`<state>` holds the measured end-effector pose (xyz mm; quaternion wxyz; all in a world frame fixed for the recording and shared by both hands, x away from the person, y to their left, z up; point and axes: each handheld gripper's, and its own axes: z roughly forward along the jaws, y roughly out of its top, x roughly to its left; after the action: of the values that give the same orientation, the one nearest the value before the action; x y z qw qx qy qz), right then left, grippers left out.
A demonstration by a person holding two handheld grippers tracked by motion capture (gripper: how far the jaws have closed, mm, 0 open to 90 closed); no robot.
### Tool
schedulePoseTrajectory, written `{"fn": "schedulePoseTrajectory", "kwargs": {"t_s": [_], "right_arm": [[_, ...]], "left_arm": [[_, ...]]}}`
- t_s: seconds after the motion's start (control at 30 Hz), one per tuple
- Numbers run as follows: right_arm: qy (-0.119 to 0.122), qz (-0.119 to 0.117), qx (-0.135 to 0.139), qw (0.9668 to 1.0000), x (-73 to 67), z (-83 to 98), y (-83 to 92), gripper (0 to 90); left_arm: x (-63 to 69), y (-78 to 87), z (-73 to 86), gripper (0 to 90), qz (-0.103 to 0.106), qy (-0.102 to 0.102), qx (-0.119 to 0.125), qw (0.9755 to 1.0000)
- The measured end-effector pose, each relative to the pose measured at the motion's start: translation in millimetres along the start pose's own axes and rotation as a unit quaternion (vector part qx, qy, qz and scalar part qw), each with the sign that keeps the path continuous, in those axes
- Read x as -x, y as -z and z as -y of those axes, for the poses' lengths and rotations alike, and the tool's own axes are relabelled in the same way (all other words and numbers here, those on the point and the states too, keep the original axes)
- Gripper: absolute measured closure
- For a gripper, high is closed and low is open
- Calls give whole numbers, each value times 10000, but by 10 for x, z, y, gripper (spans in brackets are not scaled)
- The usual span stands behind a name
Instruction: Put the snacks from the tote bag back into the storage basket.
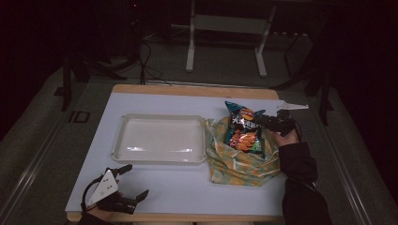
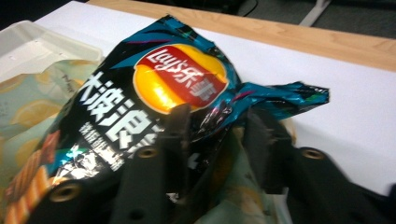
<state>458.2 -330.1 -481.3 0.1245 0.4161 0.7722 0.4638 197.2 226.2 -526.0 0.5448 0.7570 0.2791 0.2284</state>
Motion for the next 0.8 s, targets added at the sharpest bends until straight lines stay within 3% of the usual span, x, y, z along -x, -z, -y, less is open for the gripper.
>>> {"fn": "schedulePoseTrajectory", "kwargs": {"t_s": [0.2, 0.43, 0.8], "right_arm": [[-32, -81, -105, 9999, -34, -16, -28, 887], [36, 161, -101, 9998, -163, -88, -4, 900], [183, 197, 12, 9996, -325, -196, 104, 900]], "left_arm": [[3, -4, 1, 0, 16, -4, -22, 10000], [5, 2, -5, 0, 8, -13, -7, 10000], [4, -3, -7, 0, -24, -10, -6, 10000]]}}
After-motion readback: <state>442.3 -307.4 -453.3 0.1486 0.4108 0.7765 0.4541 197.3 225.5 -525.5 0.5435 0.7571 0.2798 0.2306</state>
